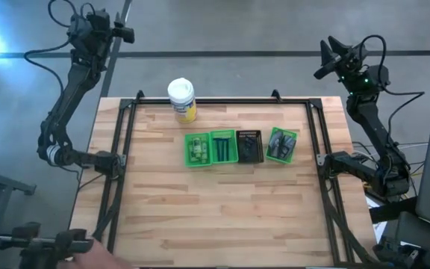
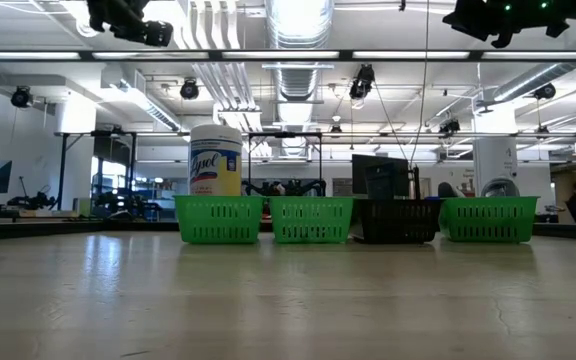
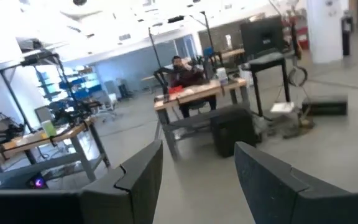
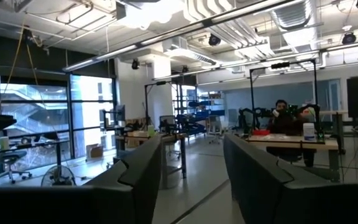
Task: Pick & Place Travel size toiletries
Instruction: Return to Home Position
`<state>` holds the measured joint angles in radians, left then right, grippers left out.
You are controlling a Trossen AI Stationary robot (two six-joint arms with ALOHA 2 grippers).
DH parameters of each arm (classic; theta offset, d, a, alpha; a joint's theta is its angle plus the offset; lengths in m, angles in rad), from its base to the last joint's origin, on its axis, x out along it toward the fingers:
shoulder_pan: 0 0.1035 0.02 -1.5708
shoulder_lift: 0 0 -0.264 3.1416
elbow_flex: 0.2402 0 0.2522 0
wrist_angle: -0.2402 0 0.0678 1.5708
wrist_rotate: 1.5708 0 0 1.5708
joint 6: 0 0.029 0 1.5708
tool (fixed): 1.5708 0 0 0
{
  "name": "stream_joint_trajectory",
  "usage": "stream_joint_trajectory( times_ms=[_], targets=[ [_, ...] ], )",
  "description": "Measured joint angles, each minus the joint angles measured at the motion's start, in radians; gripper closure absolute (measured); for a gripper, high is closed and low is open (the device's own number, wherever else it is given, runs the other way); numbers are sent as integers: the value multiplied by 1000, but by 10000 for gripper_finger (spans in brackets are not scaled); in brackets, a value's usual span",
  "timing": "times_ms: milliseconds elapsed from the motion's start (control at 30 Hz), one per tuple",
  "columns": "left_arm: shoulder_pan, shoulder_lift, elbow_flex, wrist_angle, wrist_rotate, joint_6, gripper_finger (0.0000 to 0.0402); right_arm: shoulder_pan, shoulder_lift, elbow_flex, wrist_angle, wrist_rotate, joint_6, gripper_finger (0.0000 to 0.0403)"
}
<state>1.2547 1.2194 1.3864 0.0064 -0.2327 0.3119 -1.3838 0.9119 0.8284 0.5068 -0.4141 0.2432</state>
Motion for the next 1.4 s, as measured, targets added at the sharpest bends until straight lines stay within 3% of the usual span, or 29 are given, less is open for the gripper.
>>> stream_joint_trajectory(
  times_ms=[100,167,267,333,433,600,833,1000,1100,1267,1400],
  targets=[
    [-12,0,-1,78,44,-36,197,0,0,0,0,0,0,228],
    [-27,0,-1,185,234,-65,197,0,0,0,0,0,0,224],
    [-66,0,-1,312,647,-158,197,0,0,0,0,0,0,217],
    [-96,-12,-1,325,867,-259,197,0,0,0,0,0,0,214],
    [-137,-75,-3,261,988,-305,197,0,0,0,0,0,0,209],
    [-147,-274,-3,113,947,-306,197,0,0,0,0,0,0,202],
    [-41,-544,-3,-155,678,-166,197,0,0,0,0,0,0,212],
    [46,-682,3,-368,508,-62,197,0,0,0,0,0,0,227],
    [100,-723,-55,-494,439,-41,197,0,0,0,0,0,0,236],
    [177,-809,-252,-430,401,-53,197,0,0,0,0,0,0,250],
    [204,-875,-480,-233,328,-80,197,0,0,0,0,1,0,261]
  ],
)
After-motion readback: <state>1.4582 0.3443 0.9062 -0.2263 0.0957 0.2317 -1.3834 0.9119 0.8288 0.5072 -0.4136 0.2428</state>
